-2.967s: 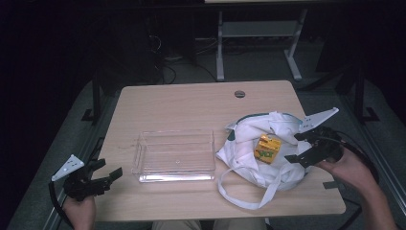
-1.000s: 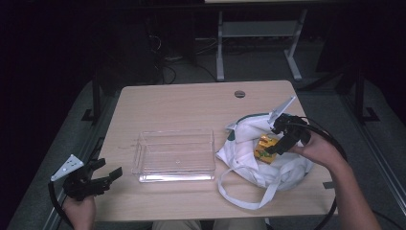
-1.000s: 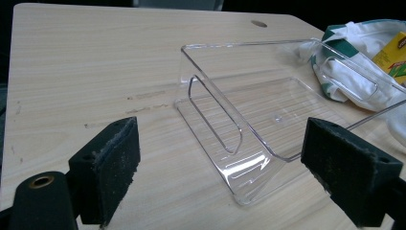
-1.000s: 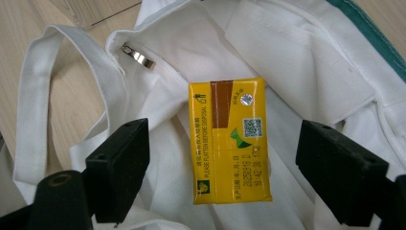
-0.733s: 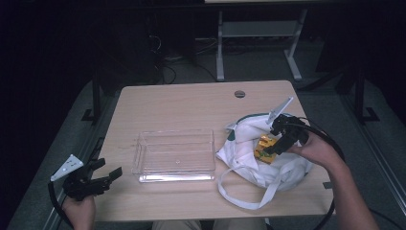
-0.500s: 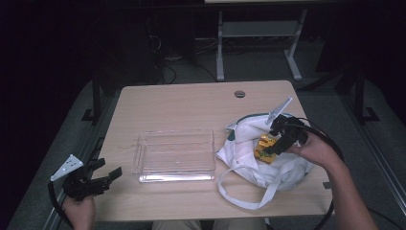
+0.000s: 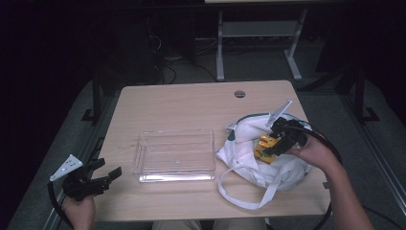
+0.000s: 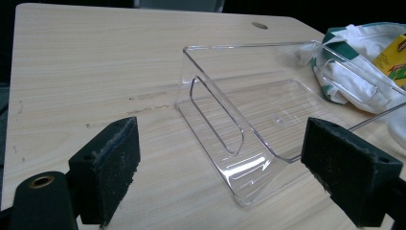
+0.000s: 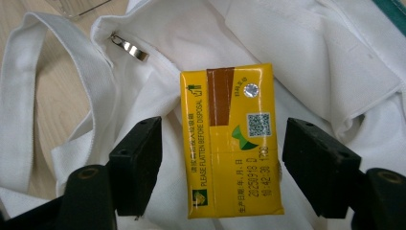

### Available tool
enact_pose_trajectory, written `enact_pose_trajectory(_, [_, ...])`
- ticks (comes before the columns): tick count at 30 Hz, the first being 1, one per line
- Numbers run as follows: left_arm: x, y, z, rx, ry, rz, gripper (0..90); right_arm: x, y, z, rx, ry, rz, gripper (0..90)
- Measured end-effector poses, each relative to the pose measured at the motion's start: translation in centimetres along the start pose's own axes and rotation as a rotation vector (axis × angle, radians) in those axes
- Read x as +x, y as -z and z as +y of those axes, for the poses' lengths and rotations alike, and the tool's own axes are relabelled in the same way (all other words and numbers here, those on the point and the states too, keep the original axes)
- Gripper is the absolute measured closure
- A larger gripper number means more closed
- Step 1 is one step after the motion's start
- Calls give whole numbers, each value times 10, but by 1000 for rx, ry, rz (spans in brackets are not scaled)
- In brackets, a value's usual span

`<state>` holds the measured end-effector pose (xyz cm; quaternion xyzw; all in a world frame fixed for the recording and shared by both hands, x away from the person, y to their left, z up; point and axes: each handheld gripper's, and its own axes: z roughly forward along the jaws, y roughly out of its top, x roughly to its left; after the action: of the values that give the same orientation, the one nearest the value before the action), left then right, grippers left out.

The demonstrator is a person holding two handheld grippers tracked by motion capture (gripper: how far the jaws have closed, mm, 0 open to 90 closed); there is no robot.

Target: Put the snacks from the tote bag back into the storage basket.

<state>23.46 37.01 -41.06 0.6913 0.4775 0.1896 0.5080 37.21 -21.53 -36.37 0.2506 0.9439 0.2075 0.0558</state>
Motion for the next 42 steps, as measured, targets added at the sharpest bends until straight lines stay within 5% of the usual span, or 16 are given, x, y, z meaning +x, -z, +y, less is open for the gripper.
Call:
enact_pose_trajectory(20, [0,0,0,1,-1,-2,127,1,-5,-1,-7,18,-34,456])
enact_pose_trajectory(42, [2,1,0,-6,15,-6,127,-1,-4,6,18,75,-51,518])
